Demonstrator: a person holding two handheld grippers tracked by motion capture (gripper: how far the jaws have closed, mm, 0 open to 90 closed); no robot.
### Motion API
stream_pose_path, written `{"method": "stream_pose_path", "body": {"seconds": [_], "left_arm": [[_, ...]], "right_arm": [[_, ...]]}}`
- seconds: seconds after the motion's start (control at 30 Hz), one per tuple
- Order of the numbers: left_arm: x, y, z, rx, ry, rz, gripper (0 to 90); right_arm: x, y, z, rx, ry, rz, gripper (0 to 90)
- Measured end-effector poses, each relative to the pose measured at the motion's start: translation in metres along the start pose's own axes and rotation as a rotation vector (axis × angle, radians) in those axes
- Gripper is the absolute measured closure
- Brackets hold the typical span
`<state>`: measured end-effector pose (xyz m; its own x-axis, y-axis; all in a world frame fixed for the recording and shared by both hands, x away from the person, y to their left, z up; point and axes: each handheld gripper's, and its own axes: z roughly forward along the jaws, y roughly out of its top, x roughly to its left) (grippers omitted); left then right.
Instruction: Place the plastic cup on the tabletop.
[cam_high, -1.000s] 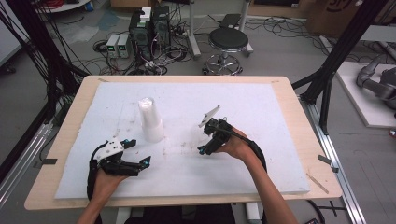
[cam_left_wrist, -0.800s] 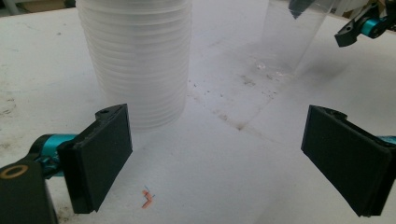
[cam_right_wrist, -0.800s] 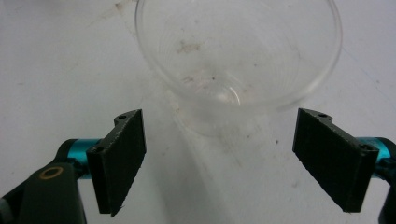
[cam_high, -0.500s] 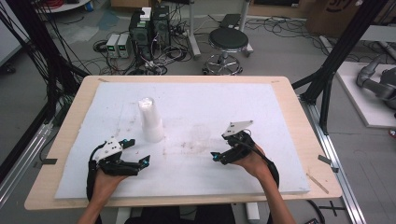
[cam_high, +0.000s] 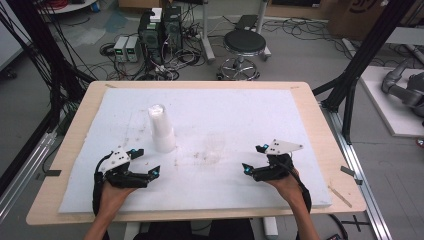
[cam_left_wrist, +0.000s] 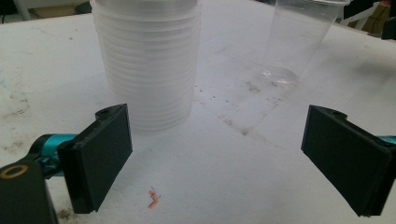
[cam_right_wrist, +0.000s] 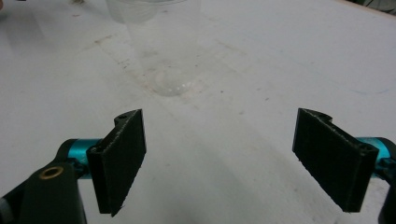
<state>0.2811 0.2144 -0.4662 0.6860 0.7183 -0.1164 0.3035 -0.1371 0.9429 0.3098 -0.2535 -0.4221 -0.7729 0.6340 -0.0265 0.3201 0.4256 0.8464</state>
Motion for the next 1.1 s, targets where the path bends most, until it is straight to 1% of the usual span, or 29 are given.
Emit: {"method": "stream_pose_path", "body": {"seconds": [0.1, 0.17, 0.3, 0.33, 0.53, 0.67, 0.73, 1.1], "left_arm": [[-0.001, 0.0, 0.0, 0.003, 0.001, 0.003, 8.6], [-0.001, 0.0, 0.001, 0.004, -0.001, 0.004, 8.6], [-0.001, 0.0, 0.0, 0.002, 0.001, 0.011, 8.5], [-0.002, 0.0, 0.0, 0.0, 0.003, 0.012, 8.6], [-0.001, 0.0, 0.001, 0.009, 0.001, 0.008, 8.6], [-0.002, 0.0, 0.0, 0.005, 0.004, 0.017, 8.6], [-0.002, 0.0, 0.0, 0.004, 0.005, 0.018, 8.6], [-0.002, 0.0, 0.001, 0.013, 0.002, 0.018, 8.6]], "right_arm": [[-0.004, -0.006, -0.004, -0.035, -0.01, 0.027, 17.1], [-0.007, -0.009, -0.006, -0.037, -0.029, 0.031, 17.1], [-0.01, -0.015, -0.008, -0.058, -0.052, 0.047, 17.1], [-0.011, -0.015, -0.009, -0.059, -0.052, 0.057, 17.1], [-0.013, -0.019, -0.011, -0.081, -0.07, 0.058, 17.1], [-0.013, -0.022, -0.011, -0.095, -0.089, 0.067, 17.1], [-0.014, -0.023, -0.01, -0.101, -0.087, 0.079, 17.1], [-0.013, -0.026, -0.006, -0.104, -0.092, 0.058, 17.1]]}}
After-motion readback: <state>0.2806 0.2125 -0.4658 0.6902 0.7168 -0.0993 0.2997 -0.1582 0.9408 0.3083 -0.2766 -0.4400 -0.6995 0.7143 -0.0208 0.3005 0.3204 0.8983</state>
